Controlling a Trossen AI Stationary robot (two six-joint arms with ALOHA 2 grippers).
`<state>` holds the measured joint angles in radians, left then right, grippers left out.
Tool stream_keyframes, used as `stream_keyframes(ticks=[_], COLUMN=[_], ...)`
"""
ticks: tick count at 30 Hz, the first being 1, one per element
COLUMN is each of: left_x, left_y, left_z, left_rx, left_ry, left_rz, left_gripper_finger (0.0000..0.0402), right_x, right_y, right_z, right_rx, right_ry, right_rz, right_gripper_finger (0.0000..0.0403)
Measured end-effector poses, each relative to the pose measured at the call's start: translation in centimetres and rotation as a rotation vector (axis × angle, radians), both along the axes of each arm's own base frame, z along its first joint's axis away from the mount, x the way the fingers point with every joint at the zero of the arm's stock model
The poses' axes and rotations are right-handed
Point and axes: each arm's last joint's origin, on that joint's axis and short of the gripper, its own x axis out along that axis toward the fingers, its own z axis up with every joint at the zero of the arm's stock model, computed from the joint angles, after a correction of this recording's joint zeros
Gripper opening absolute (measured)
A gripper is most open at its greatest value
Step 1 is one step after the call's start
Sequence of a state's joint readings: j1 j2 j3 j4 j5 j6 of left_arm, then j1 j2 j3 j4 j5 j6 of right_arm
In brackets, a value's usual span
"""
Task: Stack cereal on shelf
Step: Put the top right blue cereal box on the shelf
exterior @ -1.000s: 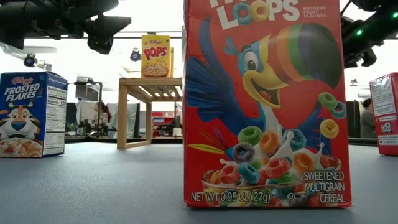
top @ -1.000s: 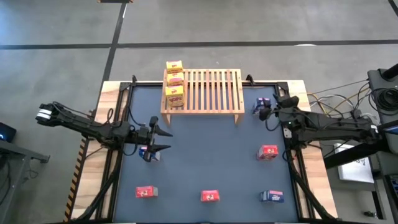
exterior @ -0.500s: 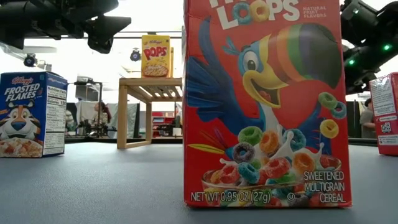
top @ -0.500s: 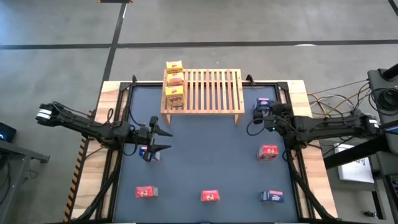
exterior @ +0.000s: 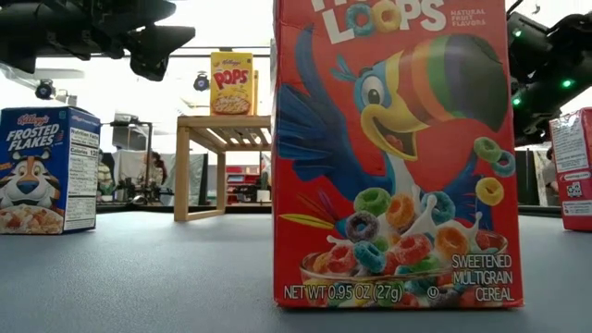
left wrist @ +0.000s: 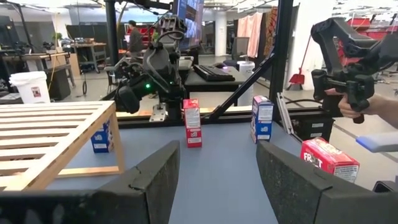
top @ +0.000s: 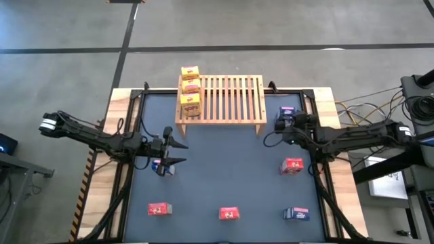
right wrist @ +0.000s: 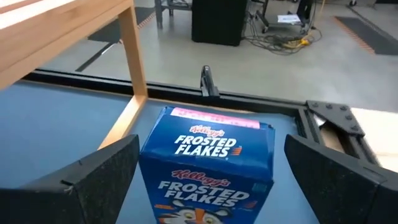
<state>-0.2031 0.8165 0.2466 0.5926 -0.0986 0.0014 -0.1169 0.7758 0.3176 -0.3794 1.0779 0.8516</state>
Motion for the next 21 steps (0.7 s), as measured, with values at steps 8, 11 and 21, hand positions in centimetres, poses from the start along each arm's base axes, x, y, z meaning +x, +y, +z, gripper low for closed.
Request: stream_keyframes(ticks=[8, 11, 21], left_x=[0.0, 0.0, 0.0], left_y=[0.0, 0.0, 0.0], left_z=[-0.1, -0.1, -0.1], left_rx=[-0.008, -0.008, -0.014], left_ry=[0.011, 0.013, 0.015], left_rz=[0.0, 0.0, 0.0], left_gripper_finger=[0.0197, 0.0197, 0.0197], right_x=[0.5, 0.6, 0.9], right_y=[-0.1, -0.1, -0.1], right_z=[-1.3, -1.7, -2.5], right_rx=[0.027, 0.035, 0.044], right_ry=[0.052, 0.063, 0.095], right_rz=[-0.026, -0.029, -0.046], right_gripper_finger=[0.0391, 0.0391, 0.0366])
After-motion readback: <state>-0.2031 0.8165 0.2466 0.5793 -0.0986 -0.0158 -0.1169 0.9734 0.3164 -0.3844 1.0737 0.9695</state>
